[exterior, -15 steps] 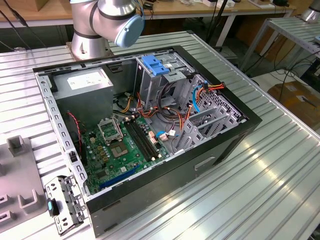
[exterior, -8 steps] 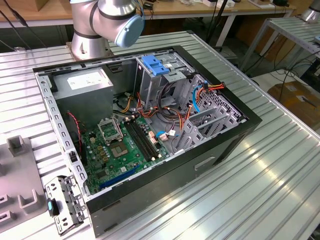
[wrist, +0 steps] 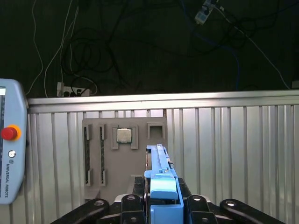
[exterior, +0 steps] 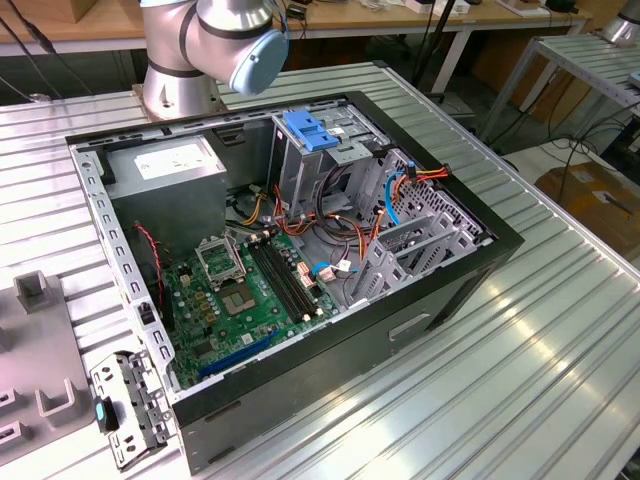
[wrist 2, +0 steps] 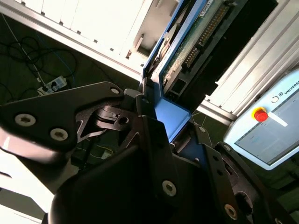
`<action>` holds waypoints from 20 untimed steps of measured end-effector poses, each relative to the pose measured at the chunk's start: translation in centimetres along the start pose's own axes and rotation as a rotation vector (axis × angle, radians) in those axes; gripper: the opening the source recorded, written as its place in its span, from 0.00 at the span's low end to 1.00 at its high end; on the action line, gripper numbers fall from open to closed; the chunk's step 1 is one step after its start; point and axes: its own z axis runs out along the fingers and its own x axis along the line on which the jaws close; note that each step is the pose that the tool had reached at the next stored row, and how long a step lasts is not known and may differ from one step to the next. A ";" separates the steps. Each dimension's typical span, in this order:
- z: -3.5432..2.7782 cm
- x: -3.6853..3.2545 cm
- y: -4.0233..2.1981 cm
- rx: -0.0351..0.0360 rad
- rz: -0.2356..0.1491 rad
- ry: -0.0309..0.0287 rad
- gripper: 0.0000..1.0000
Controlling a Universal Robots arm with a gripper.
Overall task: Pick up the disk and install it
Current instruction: 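Pick up the disk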
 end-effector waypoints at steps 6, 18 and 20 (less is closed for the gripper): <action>0.00 -0.02 -0.55 -0.0001 0.000 0.0000 0.37; 0.01 -0.03 -1.20 0.0000 0.000 0.0000 0.37; 0.01 -0.03 -1.29 0.0000 0.000 0.0000 0.37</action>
